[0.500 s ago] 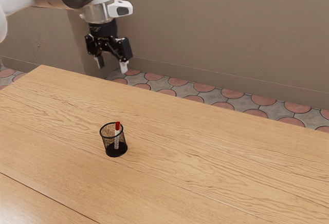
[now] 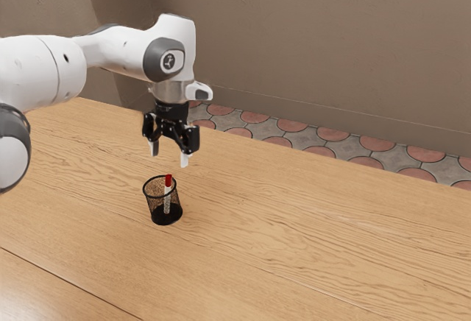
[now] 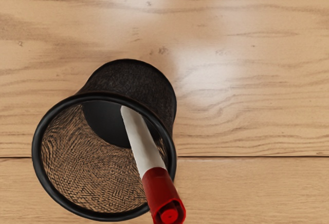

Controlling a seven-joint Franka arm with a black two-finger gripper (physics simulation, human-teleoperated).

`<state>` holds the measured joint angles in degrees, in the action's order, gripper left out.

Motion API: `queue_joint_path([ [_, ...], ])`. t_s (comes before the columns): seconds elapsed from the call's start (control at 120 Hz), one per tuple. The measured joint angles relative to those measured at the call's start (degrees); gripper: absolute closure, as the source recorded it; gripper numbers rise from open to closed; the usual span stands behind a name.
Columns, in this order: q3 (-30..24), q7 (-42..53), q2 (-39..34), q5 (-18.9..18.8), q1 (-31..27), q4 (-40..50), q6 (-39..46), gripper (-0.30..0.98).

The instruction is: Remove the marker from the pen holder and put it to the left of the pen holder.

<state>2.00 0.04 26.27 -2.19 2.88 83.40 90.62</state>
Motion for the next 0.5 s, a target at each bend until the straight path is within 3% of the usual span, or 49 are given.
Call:
queue_joint_path([
  [0.2, -0.4, 0.0, 1.3, -4.2, 3.7, 1.3, -0.3, 0.13],
  [0.5, 0.0, 0.0, 3.5, -5.8, 3.8, 1.2, -1.3, 0.33],
])
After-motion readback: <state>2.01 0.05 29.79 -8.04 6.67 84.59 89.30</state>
